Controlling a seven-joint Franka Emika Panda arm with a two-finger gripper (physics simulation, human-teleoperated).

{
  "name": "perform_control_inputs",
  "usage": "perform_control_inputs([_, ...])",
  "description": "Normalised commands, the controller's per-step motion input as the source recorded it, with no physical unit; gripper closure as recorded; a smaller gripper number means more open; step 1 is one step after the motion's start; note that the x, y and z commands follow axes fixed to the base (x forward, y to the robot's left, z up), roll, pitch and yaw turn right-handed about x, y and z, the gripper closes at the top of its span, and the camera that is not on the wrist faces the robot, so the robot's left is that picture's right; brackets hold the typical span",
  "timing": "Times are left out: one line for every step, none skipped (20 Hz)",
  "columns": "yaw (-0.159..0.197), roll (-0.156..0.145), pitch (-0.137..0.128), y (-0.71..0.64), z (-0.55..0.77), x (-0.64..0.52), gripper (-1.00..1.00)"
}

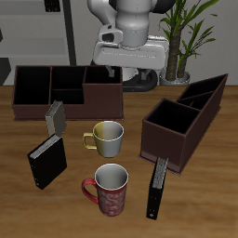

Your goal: Place the left black book into the left desk caddy's left compartment

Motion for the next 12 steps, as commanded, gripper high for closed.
perform_control_inputs([0.009,-0.077,-0.019,0.14,0.06,0.34,-1.0])
perform_control_inputs([0.032,-0.039,-0.034,0.13,0.01,0.25,-1.0])
perform_control_inputs([0.001,0.015,0.031,0.13,-0.05,0.19,-1.0])
perform_control_inputs([0.065,-0.089,-0.062,0.07,0.05,0.28,-1.0])
perform_control_inputs([-0.006,-0.051,-0.028,0.07,0.0,0.29,-1.0])
perform_control_inputs([0.002,-0.044,0.004,0.05,0.04,0.33,-1.0])
perform_control_inputs([0.0,0.0,0.0,-0.01,0.01,-0.1,-1.0])
perform_control_inputs([-0.019,-0.081,-0.035,0.08,0.16,0.65,-1.0])
perform_control_inputs([-0.066,-0.056,-0.056,0.04,0.17,0.44,-1.0])
perform_control_inputs([0.012,-0.016,-0.005,0.04,0.09,0.3,-1.0])
perform_control_inputs([-0.071,-0.081,0.012,-0.04,0.07,0.32,-1.0])
perform_control_inputs([0.022,-0.035,-0.026,0.14,0.1,0.37,-1.0])
